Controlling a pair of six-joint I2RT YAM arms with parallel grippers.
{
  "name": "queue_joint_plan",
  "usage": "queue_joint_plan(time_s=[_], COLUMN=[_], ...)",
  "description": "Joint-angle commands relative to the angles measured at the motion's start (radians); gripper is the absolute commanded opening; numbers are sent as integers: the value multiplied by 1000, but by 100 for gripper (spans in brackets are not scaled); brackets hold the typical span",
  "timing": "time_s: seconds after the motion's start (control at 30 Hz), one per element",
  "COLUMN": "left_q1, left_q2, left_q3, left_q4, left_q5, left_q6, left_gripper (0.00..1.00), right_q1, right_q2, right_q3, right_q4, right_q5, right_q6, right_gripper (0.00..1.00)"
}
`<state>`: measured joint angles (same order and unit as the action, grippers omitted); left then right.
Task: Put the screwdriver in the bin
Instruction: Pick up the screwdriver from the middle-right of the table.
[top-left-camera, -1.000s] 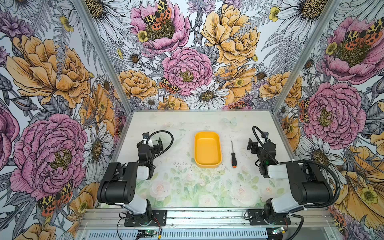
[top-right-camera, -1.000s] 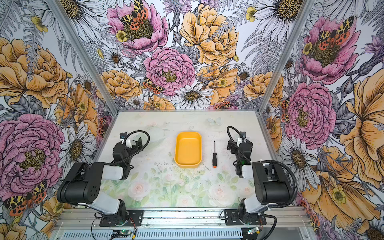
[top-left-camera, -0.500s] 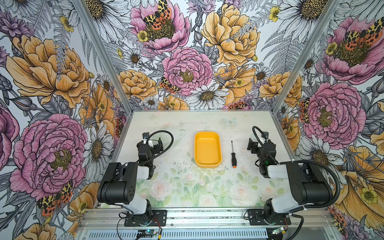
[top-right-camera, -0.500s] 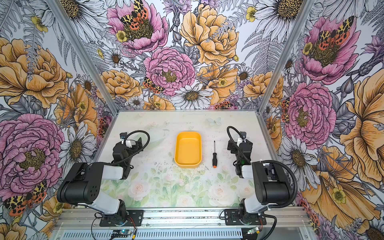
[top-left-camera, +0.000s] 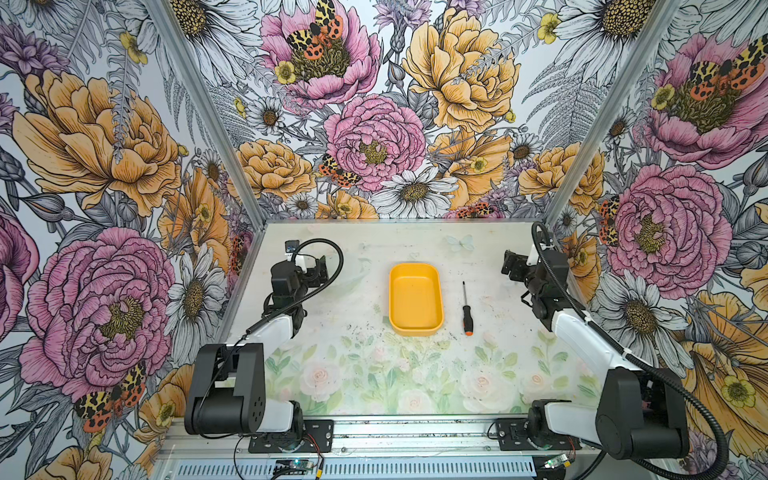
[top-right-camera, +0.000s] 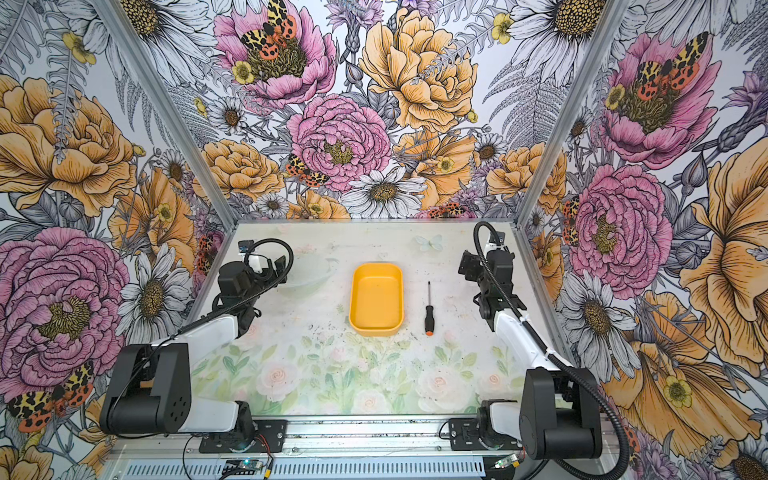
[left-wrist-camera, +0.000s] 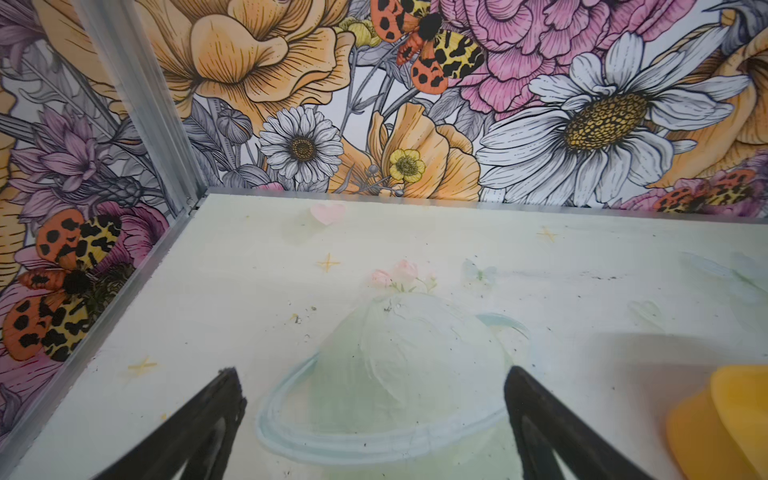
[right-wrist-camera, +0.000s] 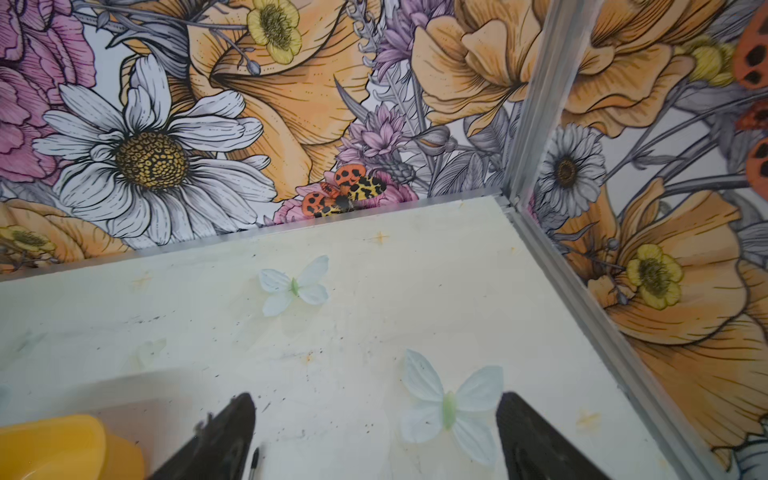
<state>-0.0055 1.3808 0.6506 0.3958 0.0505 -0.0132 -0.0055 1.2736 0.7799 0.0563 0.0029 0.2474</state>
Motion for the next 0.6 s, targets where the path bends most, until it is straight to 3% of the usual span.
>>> queue_joint_plan(time_s=[0.0,0.2,0.33,0.57], left_q1=[-39,-128,-223,-304], left_q2=[-52,-142,-201,-256], left_q3=[43,19,-42,-131], left_q4=[-272,-333,-326,-303], left_q5=[120,224,178,121], left_q6=[-60,-196,-274,-397], left_gripper=[99,99,99,99], right_q1=[22,140,173,257], right_q2=[26,3,-5,43], right_q3=[11,-23,-60,-61], right_q4=[-277,-363,-378,-427], right_q5=[-203,-123,-138,0], right_q6=[121,215,273,282], right_gripper=[92,92,92,91])
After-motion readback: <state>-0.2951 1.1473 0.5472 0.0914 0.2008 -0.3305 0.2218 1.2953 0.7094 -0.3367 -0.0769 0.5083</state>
